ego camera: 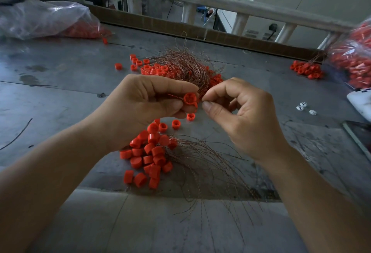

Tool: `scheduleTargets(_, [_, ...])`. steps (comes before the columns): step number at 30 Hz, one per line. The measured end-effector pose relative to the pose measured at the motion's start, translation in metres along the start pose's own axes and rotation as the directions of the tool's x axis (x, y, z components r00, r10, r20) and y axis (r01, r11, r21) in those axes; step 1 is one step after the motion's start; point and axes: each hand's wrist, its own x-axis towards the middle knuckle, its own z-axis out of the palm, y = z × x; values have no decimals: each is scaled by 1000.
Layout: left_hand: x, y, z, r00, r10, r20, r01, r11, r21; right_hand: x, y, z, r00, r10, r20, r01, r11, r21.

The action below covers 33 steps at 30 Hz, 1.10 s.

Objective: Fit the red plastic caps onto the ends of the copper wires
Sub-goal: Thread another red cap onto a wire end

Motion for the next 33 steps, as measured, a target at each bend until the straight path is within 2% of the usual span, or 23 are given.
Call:
scheduleTargets(8, [0, 0, -1, 1000, -8, 0, 8, 999, -47, -1, 0, 0, 1000, 2, 20, -2, 1000, 2])
scheduleTargets(13, [0, 0, 0, 1000, -24, -9, 22, 989, -144, 0, 0, -2, 998, 5, 58, -11, 995, 102])
scheduleTargets(19, [1, 2, 0, 999, -32, 27, 38, 955, -295, 3, 2, -5, 983, 148, 112, -179, 914, 364])
scheduleTargets(23, [-1, 3, 3, 997, -27, 73, 51, 937, -346, 4, -1, -2, 961, 203, 188, -267, 856, 442])
scheduleTargets(29, [-2, 2, 8, 993, -42, 108, 75, 944, -322, 3, -1, 6, 940, 230, 252, -317, 861, 397])
scheduleTargets(33, [-1, 3, 8, 990, -55, 133, 101, 922, -373, 3, -1, 4, 934, 237, 267, -334, 846, 415])
